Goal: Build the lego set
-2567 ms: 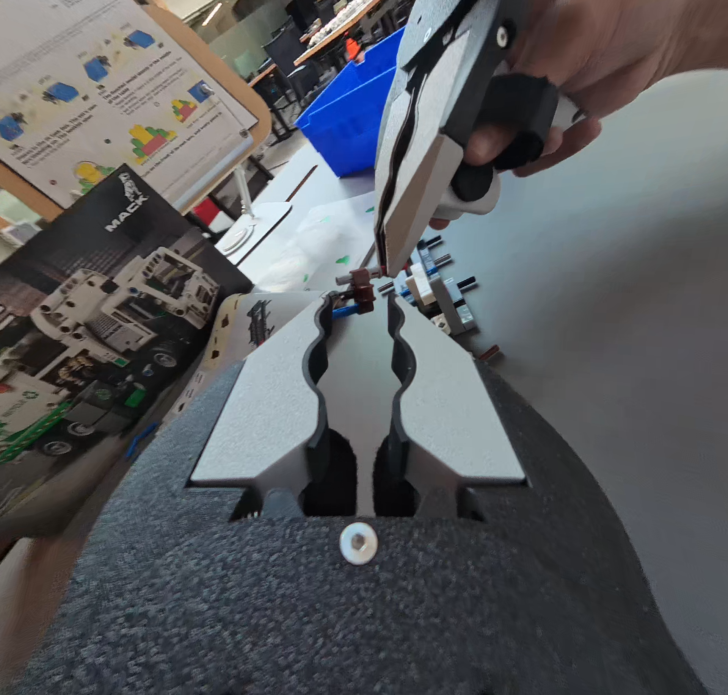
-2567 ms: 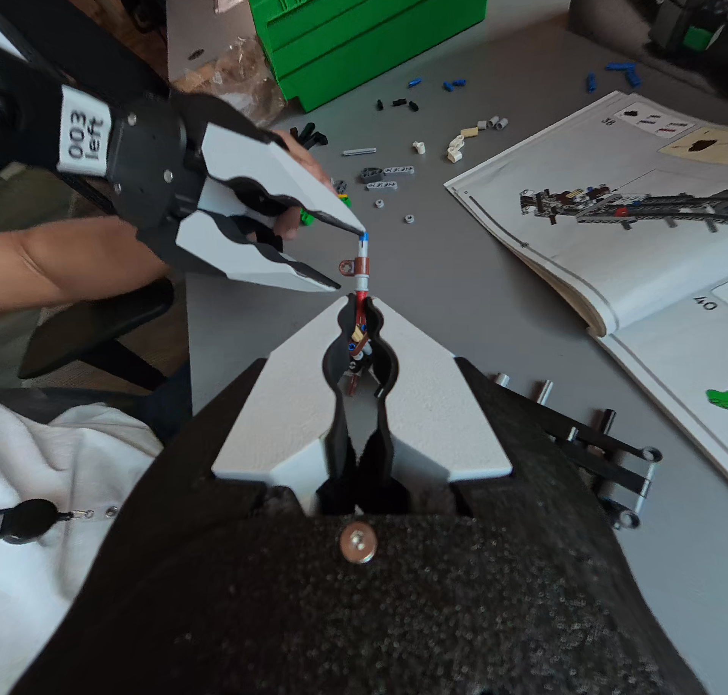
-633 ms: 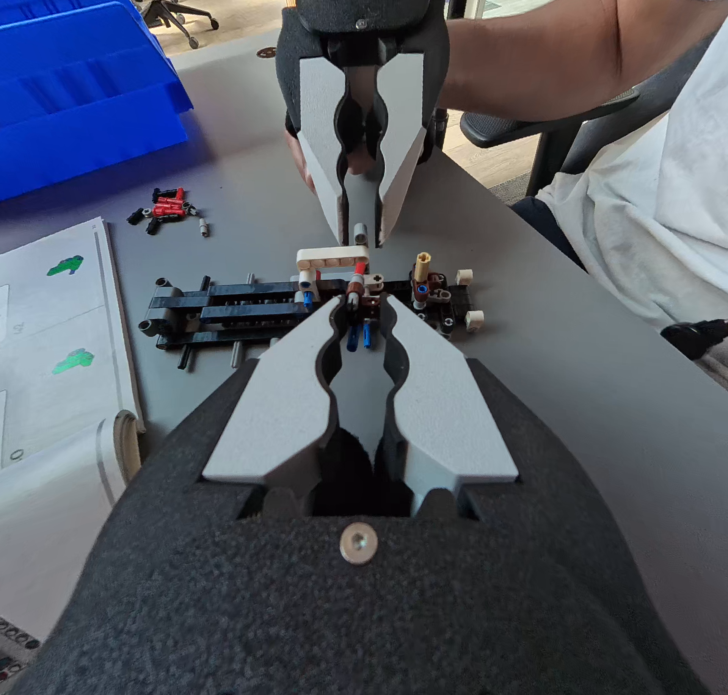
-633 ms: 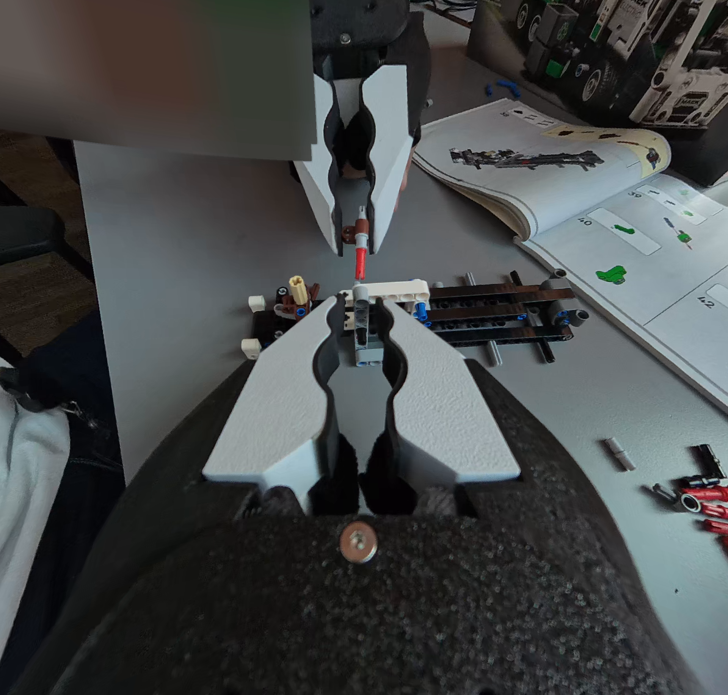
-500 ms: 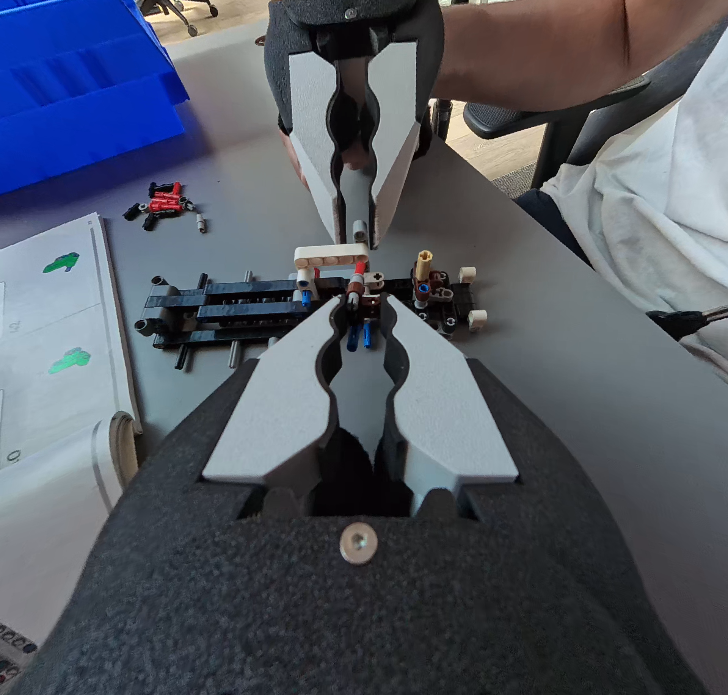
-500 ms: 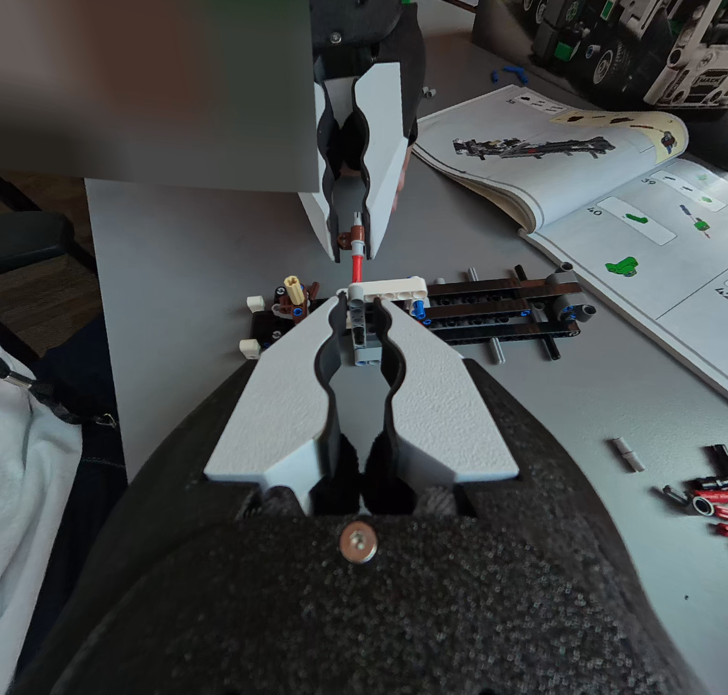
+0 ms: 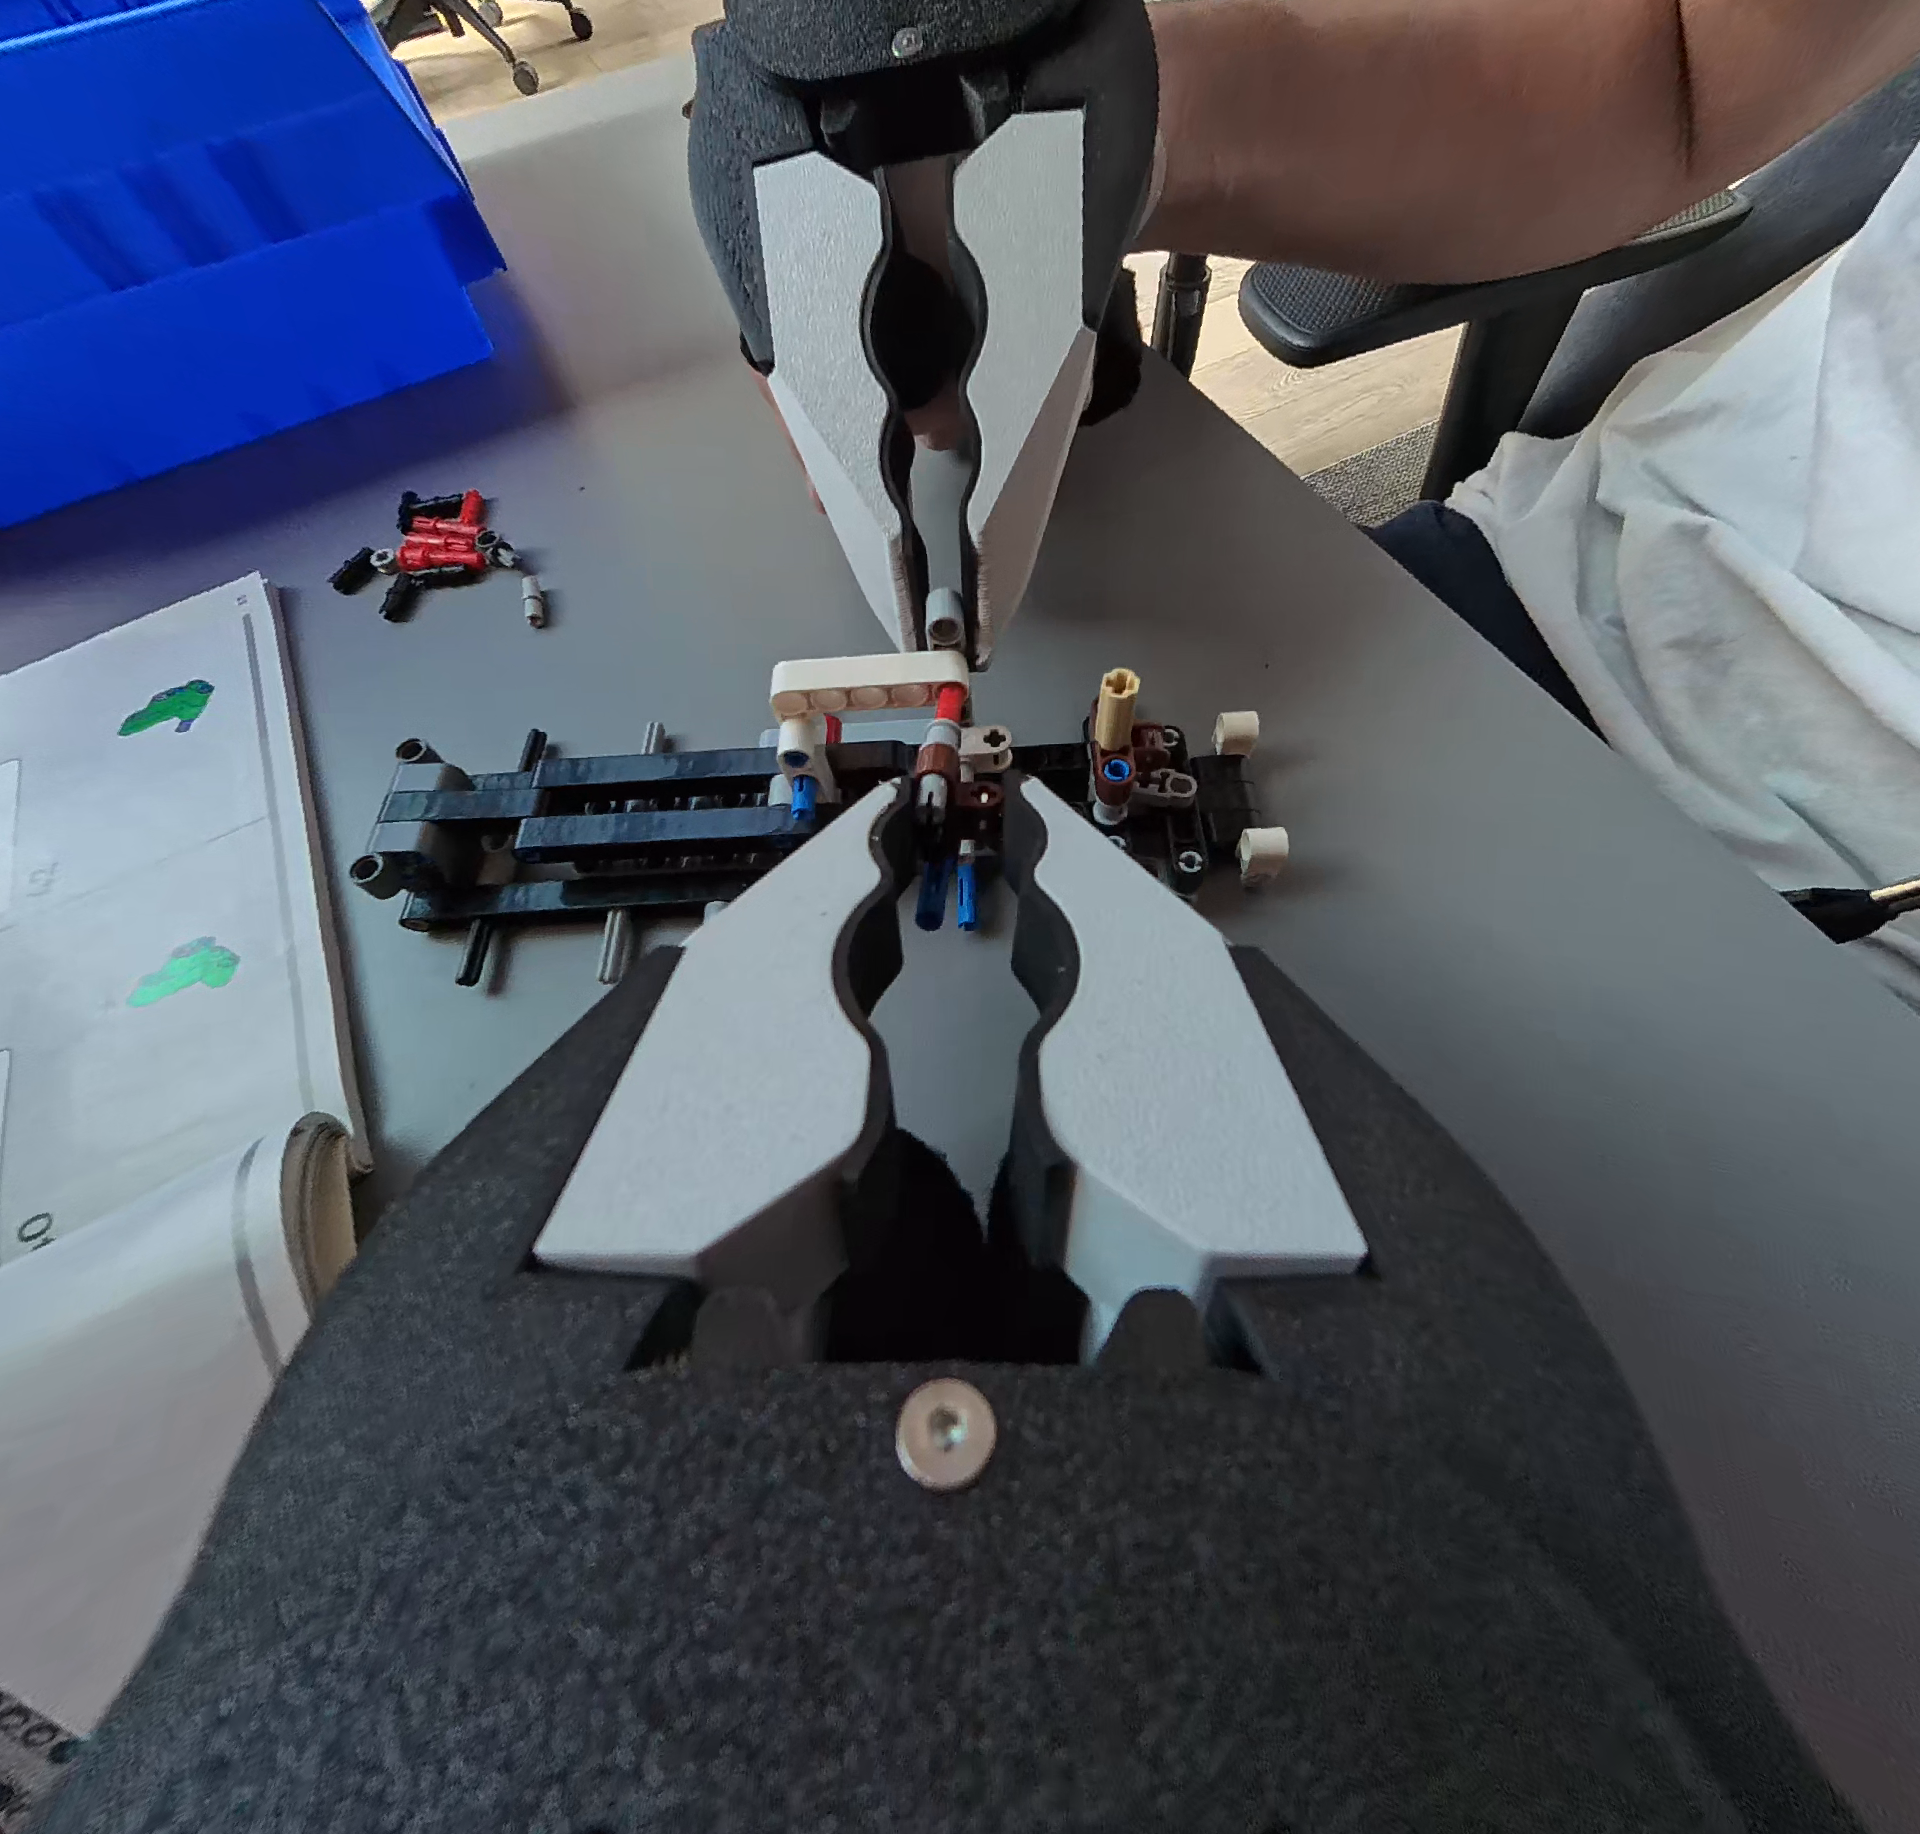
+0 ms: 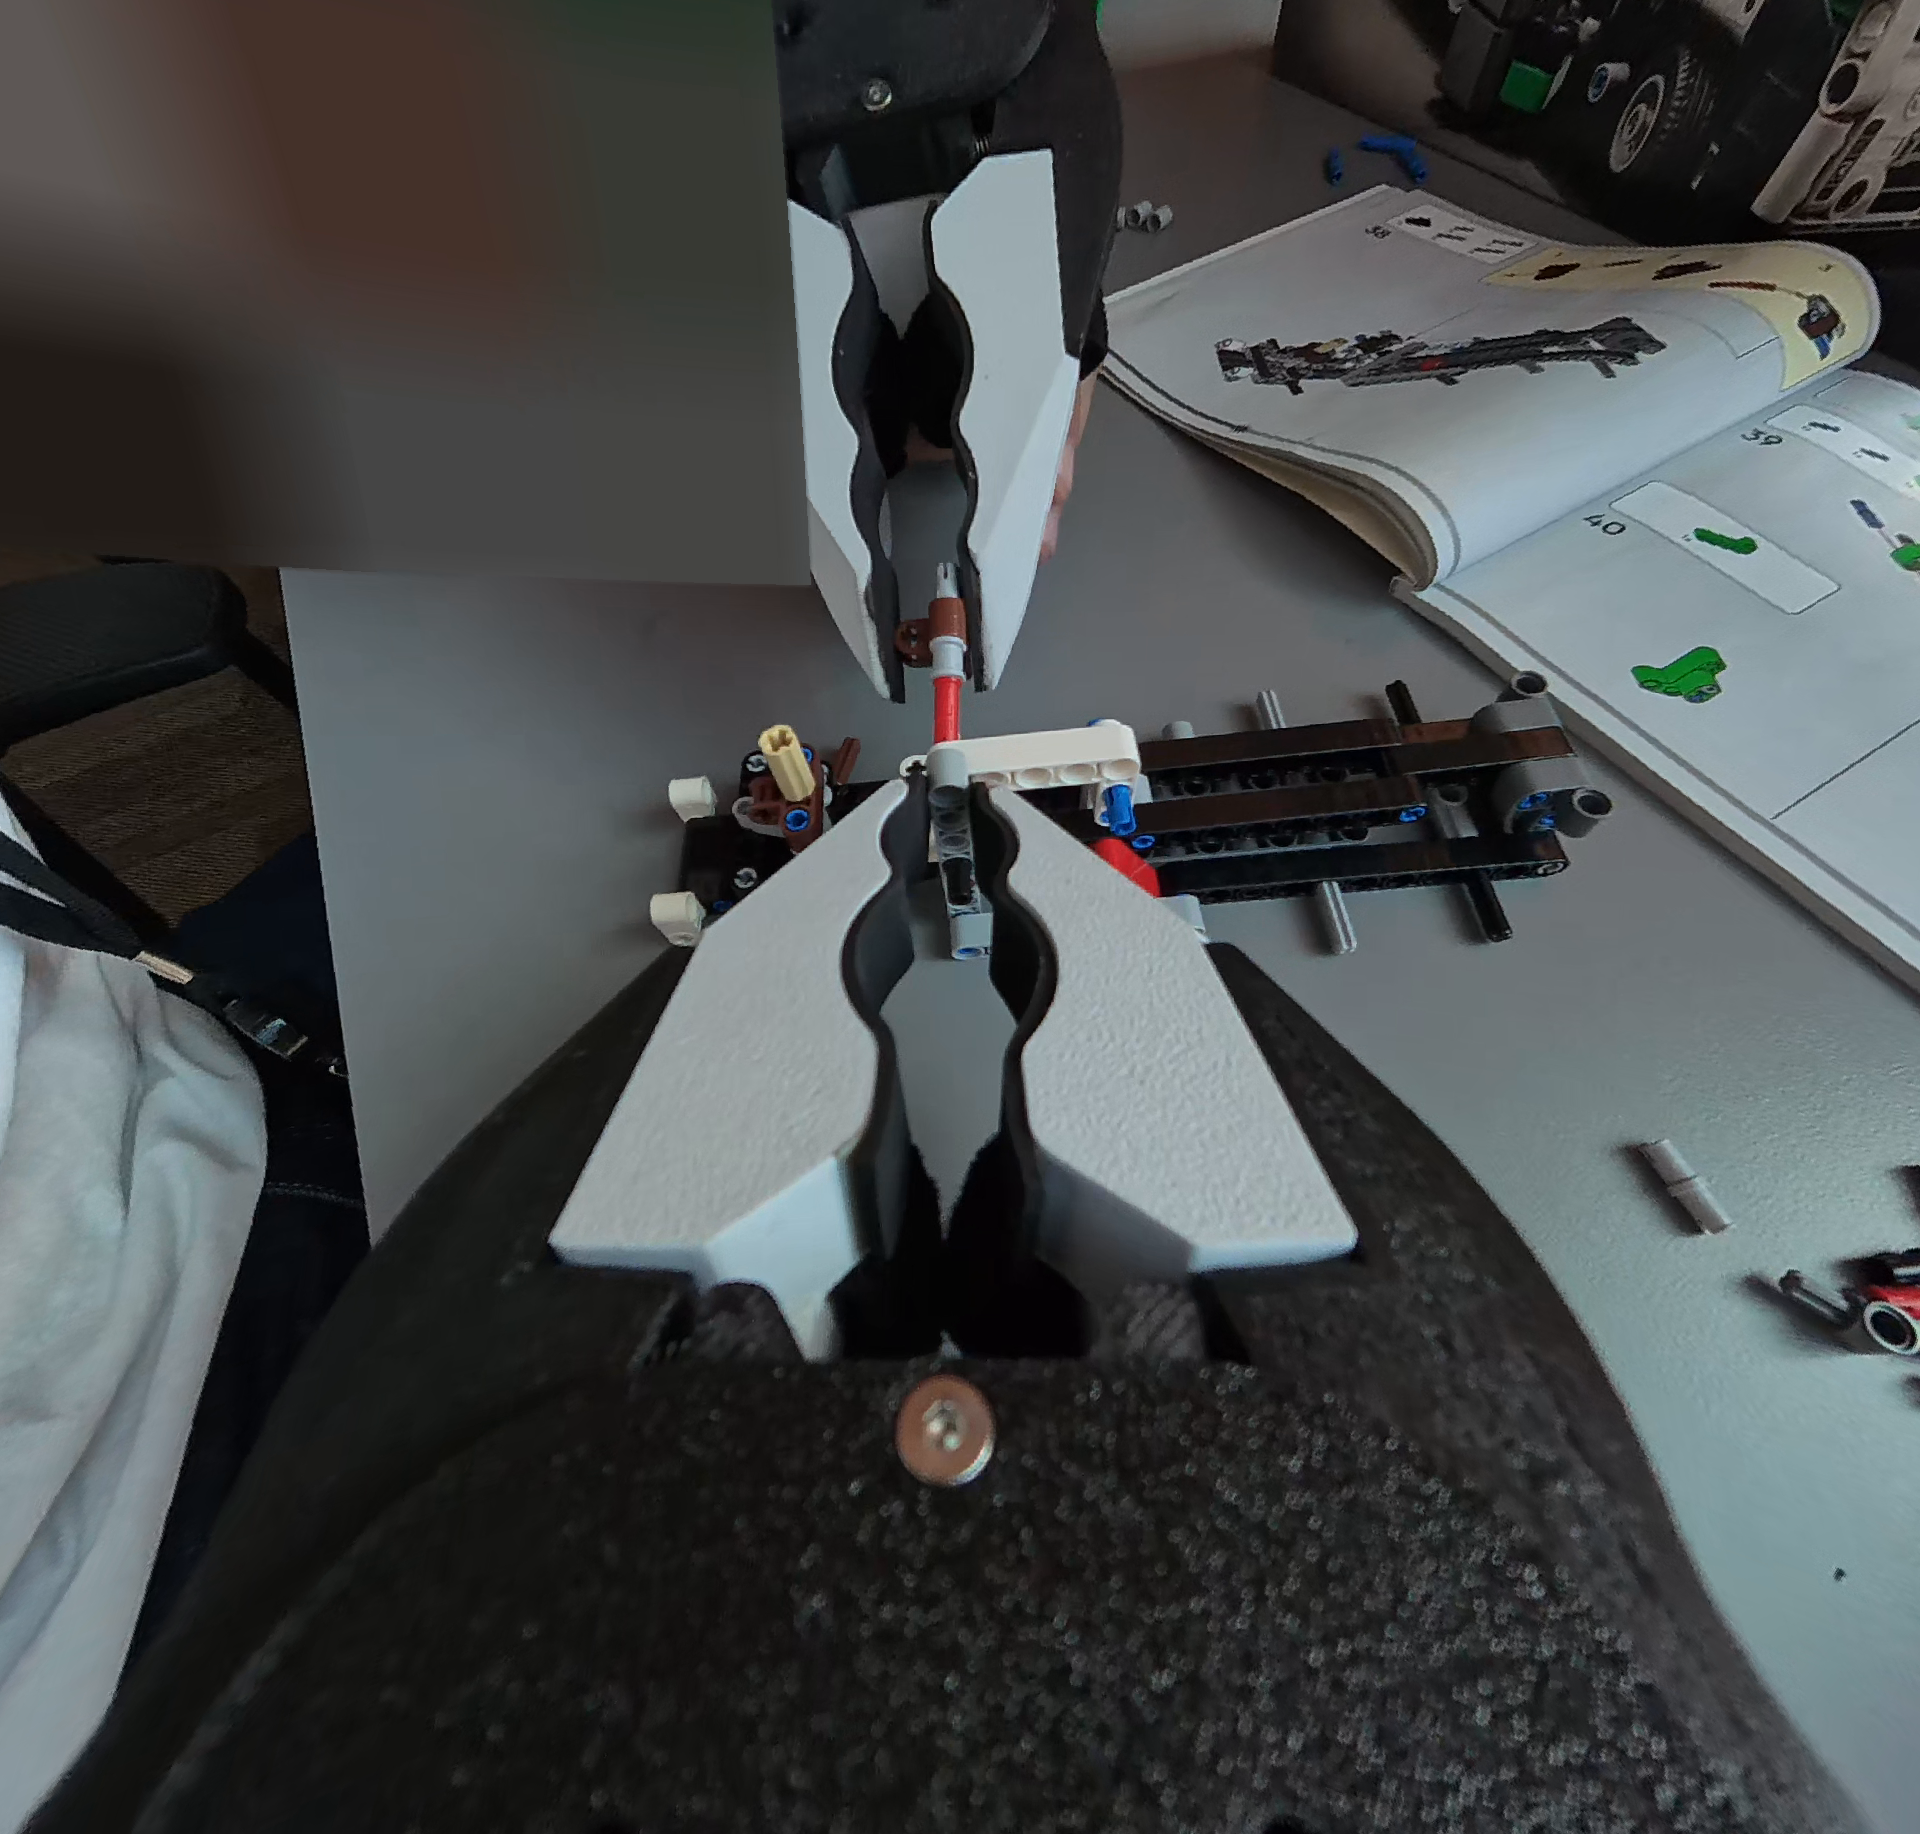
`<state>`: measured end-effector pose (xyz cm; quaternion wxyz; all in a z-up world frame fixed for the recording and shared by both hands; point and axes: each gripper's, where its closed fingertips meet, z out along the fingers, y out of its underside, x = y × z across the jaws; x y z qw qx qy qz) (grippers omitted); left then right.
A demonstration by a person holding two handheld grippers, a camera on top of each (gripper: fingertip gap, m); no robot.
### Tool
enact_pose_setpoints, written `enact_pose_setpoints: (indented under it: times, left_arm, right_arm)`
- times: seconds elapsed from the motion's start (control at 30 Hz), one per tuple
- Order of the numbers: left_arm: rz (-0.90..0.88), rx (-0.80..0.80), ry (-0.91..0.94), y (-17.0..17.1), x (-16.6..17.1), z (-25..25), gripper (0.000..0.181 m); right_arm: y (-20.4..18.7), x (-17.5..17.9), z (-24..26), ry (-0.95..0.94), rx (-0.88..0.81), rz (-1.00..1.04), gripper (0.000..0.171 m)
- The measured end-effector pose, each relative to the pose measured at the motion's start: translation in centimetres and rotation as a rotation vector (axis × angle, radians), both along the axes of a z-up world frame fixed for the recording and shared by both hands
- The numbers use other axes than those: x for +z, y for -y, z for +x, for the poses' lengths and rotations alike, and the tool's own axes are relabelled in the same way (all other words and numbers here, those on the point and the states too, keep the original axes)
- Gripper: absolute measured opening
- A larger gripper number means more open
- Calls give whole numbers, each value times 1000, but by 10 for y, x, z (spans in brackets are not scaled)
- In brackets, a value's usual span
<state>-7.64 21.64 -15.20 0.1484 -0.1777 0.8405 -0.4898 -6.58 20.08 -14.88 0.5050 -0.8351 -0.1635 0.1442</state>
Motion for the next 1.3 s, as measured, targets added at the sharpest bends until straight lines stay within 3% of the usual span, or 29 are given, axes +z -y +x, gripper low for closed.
enact_pose_setpoints:
  times: [0.63, 1.3]
  left_arm:
    - [109, 4, 85, 5, -10, 0, 14]
    - [80, -16, 106, 5, -5, -3, 14]
  right_arm:
    - [0, 0, -3, -3, 19, -8, 6]
    - [1, -1, -2, 6, 13, -21, 6]
